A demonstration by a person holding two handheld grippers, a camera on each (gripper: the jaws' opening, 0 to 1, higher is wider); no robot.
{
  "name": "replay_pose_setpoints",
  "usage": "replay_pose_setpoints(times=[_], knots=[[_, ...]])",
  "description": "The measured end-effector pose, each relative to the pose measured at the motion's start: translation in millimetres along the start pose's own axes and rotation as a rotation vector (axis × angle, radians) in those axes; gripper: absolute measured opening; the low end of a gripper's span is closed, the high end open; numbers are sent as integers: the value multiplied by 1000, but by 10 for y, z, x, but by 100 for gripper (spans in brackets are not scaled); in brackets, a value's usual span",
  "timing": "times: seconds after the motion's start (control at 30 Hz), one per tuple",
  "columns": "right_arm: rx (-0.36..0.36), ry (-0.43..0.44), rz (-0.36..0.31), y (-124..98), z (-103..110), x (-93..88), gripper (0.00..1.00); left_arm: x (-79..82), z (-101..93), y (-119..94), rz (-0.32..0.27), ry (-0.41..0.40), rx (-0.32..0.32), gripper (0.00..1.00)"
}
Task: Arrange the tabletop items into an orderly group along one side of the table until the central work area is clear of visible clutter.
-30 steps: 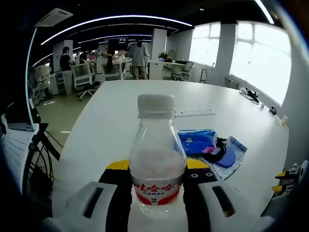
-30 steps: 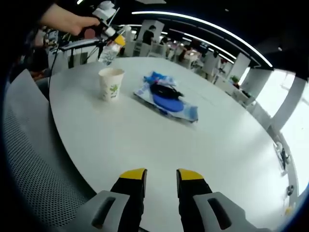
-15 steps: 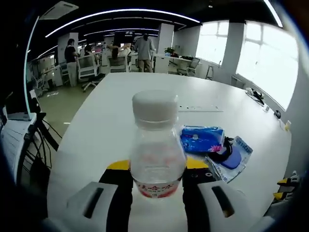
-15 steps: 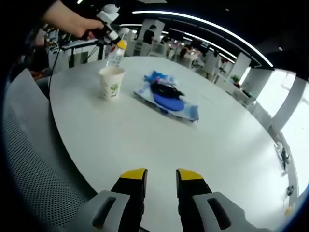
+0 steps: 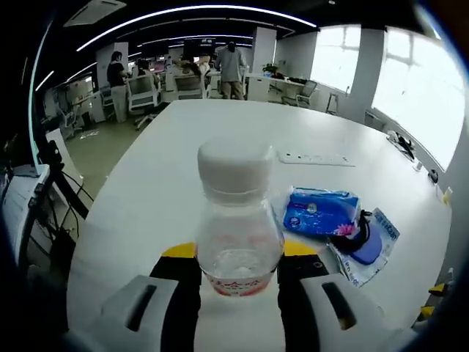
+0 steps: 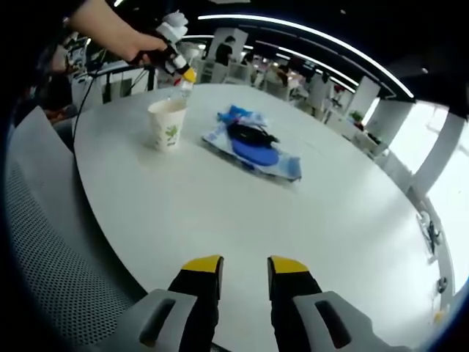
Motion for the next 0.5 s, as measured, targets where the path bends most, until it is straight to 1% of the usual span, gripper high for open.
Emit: replay_pose_setpoints(times=[0.17, 0.2, 0.27, 0.3, 0.33, 0.37, 0.5], knots=[[3, 5, -2, -11, 11, 11, 25, -28, 22, 22, 9, -15, 15, 39], [3, 7, -2, -12, 11, 11, 25, -47, 40, 21, 12, -20, 29, 39], [5, 16, -3, -13, 10, 14, 27, -73, 66, 15, 8, -33, 51, 39], [4, 21, -6, -15, 6, 20, 28, -82, 71, 16, 6, -36, 53, 39], [3, 23, -7, -17, 4, 23, 29, -76, 71, 6, -9, -45, 53, 39], [3, 26, -9, -16, 4, 25, 30, -84, 73, 5, -3, -45, 54, 39], [6, 31, -8, -17, 5, 26, 30, -94, 68, -2, -13, -42, 62, 39]])
Point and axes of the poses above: the point that each gripper's makers call its tool centre point, and the gripper's own axes: y roughly forward along the fingers, z roughly to its left, x roughly out of its top, the point moved 2 cm from there along -y, roughly backward along the fingers, and after that the axes turned 9 degrees about z, right-handed, at the moved point
